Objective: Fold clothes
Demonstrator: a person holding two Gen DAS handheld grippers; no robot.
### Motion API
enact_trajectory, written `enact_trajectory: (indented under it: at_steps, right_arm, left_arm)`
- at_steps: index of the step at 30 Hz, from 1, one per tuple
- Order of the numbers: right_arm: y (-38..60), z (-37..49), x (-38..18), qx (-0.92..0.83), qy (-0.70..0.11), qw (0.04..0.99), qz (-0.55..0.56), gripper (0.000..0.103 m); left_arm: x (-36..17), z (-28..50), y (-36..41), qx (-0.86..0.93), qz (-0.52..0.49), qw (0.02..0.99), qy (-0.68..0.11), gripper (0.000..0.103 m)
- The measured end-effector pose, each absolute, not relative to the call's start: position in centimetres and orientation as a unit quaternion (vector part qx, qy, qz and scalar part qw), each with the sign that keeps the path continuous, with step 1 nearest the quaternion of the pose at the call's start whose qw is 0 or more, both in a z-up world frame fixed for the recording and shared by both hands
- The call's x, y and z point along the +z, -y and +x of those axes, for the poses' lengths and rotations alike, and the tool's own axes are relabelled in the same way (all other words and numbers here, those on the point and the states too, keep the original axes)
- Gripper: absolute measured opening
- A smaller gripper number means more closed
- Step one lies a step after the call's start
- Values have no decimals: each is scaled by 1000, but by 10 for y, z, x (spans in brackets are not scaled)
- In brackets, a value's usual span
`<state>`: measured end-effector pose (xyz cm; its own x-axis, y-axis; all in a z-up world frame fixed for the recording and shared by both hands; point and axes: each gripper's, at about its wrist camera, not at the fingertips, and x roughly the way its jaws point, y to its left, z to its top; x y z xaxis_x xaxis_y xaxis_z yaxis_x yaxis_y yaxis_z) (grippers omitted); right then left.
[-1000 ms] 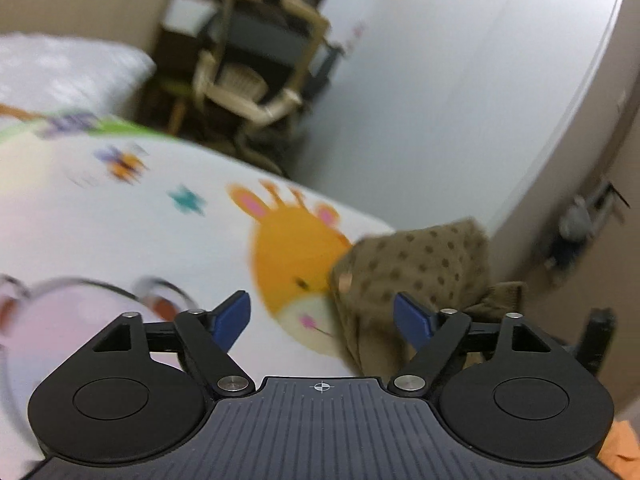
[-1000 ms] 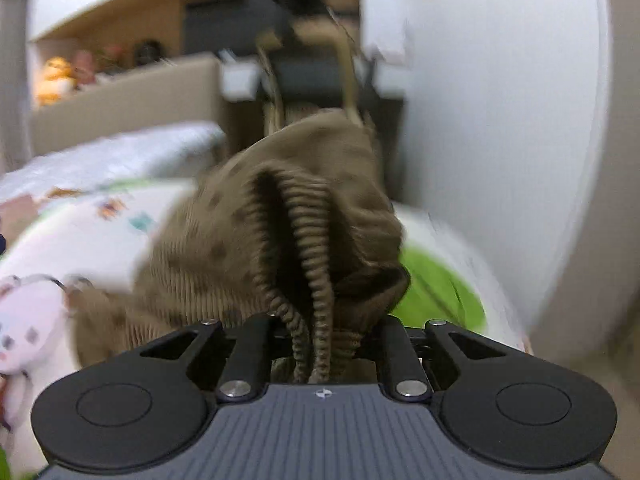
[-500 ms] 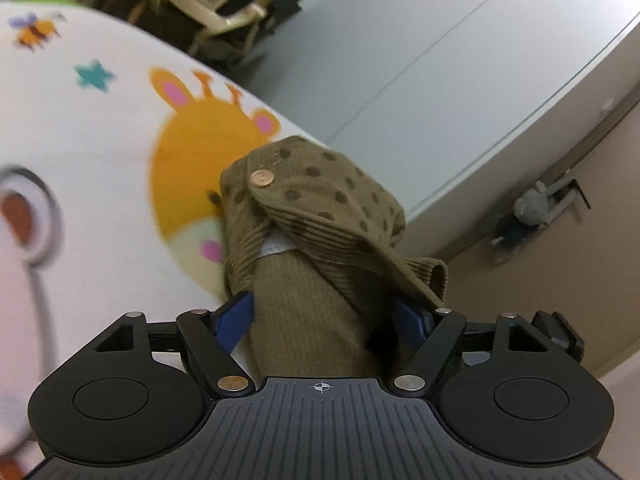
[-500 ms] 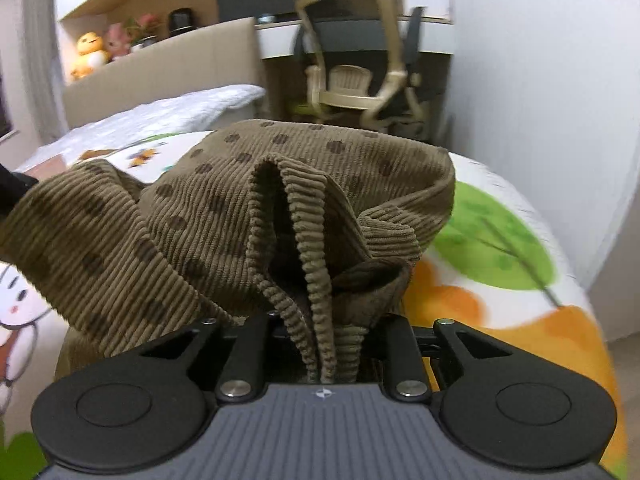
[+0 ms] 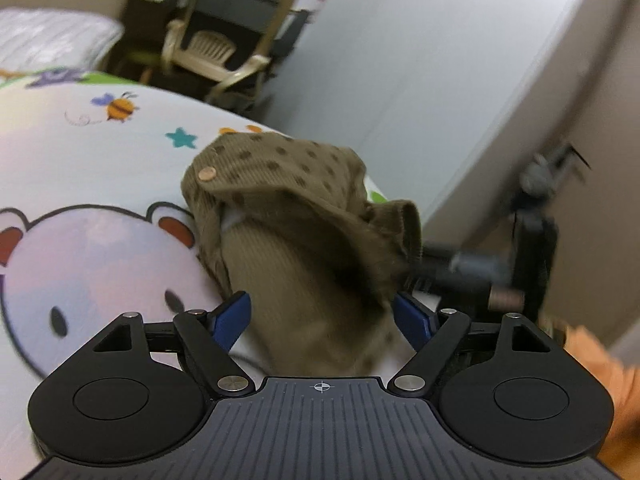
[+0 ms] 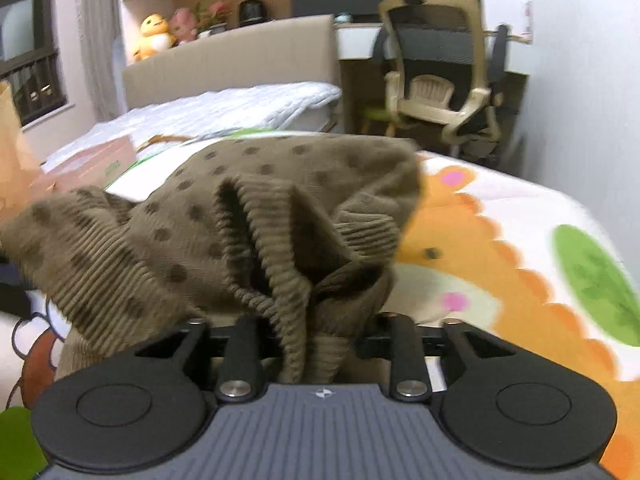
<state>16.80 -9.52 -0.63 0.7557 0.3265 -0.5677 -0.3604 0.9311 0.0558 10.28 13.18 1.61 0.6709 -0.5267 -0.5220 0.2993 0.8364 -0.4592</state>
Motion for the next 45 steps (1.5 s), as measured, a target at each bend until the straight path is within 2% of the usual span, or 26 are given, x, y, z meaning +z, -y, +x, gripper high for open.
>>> enact_trajectory:
  at_steps: [1, 3, 5, 10, 15, 22, 24, 26, 28, 31, 35, 39, 45]
  right_arm:
    - [106, 164, -3, 170, -289, 941, -32, 54]
    - [127, 150, 4, 147, -275, 949, -36, 56]
    - [144, 144, 9, 125, -266, 955, -34, 56]
    - [153, 119, 14, 137, -254, 957, -31, 56]
    - [94, 81, 16, 266, -216, 934, -103, 69]
    - [-21, 74, -5, 353, -180, 890, -227, 86]
    - [-34, 80, -18, 339, -187, 885, -259, 86]
    - [-34, 86, -26, 310, -179, 892, -278, 76]
    - [-9, 102, -13, 294, -204, 911, -205, 67]
    - [45, 127, 6, 270, -247, 929, -57, 67]
    - [89, 148, 8, 249, -278, 927, 43, 67]
    - [97, 155, 5, 252, -280, 924, 62, 67]
    - [100, 158, 3, 262, -277, 922, 64, 67]
  left_arm:
    - [17, 97, -133, -228, -162, 901, -331, 86]
    - [18, 92, -139, -217, -161, 906, -325, 88]
    - [17, 97, -150, -196, -179, 911, -316, 91]
    - [3, 130, -174, -149, -224, 914, -303, 90]
    - [-13, 146, -184, -132, -287, 890, -327, 89]
    - [0, 127, -192, -112, -271, 903, -315, 91]
    - [2, 123, -194, -108, -268, 905, -312, 91]
    - [2, 121, -197, -104, -264, 907, -310, 92]
    - [0, 123, -198, -106, -260, 907, -312, 93]
    - [-8, 131, -190, -117, -252, 905, -322, 93]
    - [-16, 147, -166, -150, -234, 901, -334, 93]
    - [-16, 159, -130, -191, -183, 907, -326, 93]
    - [-17, 163, -93, -255, -77, 916, -299, 81]
